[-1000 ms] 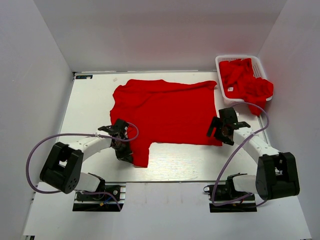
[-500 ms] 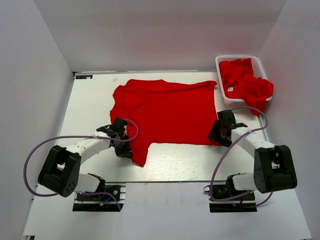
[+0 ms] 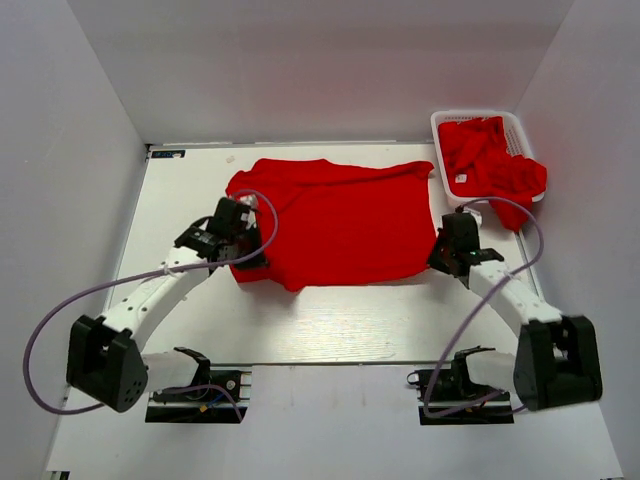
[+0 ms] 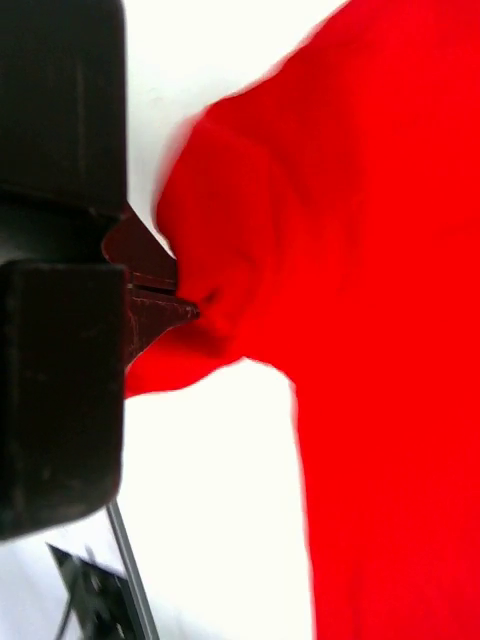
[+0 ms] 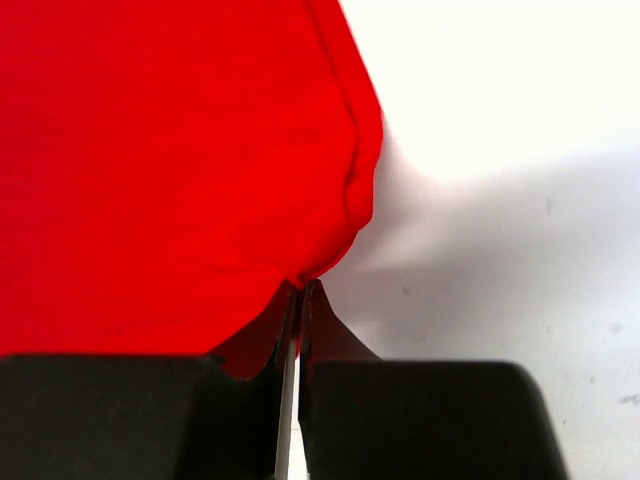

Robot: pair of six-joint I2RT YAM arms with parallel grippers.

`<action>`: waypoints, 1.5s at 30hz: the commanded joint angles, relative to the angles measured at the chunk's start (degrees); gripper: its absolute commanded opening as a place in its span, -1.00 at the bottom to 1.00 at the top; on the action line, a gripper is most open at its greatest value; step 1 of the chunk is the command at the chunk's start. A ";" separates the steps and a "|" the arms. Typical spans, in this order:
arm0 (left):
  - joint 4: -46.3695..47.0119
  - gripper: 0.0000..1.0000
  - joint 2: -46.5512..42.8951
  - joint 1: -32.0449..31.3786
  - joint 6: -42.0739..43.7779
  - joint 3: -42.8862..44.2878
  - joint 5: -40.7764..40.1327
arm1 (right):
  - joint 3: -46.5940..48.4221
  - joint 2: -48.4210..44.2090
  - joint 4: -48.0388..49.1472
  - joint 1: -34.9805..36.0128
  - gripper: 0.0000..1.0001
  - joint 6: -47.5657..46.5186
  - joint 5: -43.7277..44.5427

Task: Fold and stack the t-shirts
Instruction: Flatten out the tshirt

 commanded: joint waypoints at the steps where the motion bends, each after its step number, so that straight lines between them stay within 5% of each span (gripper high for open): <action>1: -2.36 -1.00 -4.28 0.38 4.35 8.94 -4.28 | 4.99 -6.52 4.11 -0.02 -1.00 -5.19 -1.17; 11: -4.13 -1.00 -10.36 0.38 7.42 28.36 -22.82 | 17.73 -21.11 2.44 -0.02 -1.00 -12.49 -1.26; 21: -2.74 -1.00 -11.50 0.91 14.45 49.03 -32.23 | 39.14 -22.62 -4.14 -0.02 -1.00 -21.01 -1.97; 36: 3.87 -1.00 -10.36 0.38 34.14 79.86 -21.52 | 62.28 -28.41 -15.31 -0.11 -1.00 -26.99 -21.02; 45: 9.58 -1.00 -11.06 0.91 38.72 84.46 -13.79 | 71.09 -31.14 -16.72 -0.28 -1.00 -26.73 -29.65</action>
